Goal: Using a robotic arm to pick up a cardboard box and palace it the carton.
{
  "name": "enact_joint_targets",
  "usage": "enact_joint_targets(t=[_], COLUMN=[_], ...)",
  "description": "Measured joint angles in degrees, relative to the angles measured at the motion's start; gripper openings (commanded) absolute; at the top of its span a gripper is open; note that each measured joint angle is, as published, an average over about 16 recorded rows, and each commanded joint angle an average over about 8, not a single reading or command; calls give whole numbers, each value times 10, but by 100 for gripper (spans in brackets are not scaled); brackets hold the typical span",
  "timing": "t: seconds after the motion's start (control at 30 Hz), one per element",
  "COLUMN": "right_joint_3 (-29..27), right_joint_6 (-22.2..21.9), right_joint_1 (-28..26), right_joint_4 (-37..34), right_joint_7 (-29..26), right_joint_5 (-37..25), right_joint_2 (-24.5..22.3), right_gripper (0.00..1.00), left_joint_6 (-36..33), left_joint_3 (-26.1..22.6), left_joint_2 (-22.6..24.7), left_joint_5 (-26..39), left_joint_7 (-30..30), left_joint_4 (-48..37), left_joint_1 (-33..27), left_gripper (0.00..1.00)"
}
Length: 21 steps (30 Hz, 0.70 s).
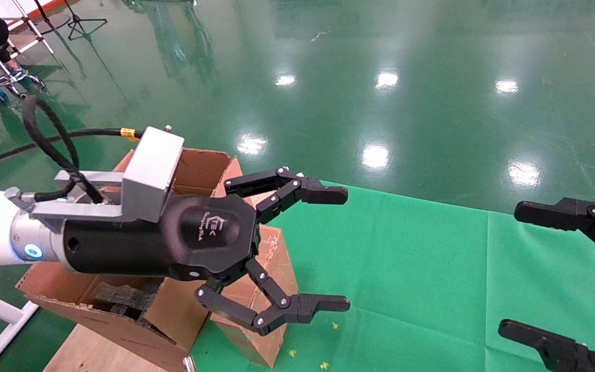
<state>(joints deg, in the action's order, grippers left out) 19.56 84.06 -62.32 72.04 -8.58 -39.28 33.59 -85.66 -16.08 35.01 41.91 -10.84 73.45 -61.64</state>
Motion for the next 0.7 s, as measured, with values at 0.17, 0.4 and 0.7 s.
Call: enact_joint_targets(t=[0.17, 0.4, 0.7], right_joint_3=[0, 0, 0], right_joint_6=[0, 0, 0], right_joint_1=[0, 0, 0], right_joint_4=[0, 0, 0], right_joint_7=[0, 0, 0], right_joint_5=[0, 0, 0], right_joint_2=[0, 0, 0], right_gripper=[0, 0, 0], left_joint_6=[2, 13, 31], left_joint_3=[-1, -14, -59], left_joint_2=[-2, -19, -51], left_joint_5=[4, 42, 157], left_joint_7=[-2, -31, -140], left_joint_4=[-1, -1, 10], left_joint_1=[-1, -16, -72], left_gripper=[100, 100, 100])
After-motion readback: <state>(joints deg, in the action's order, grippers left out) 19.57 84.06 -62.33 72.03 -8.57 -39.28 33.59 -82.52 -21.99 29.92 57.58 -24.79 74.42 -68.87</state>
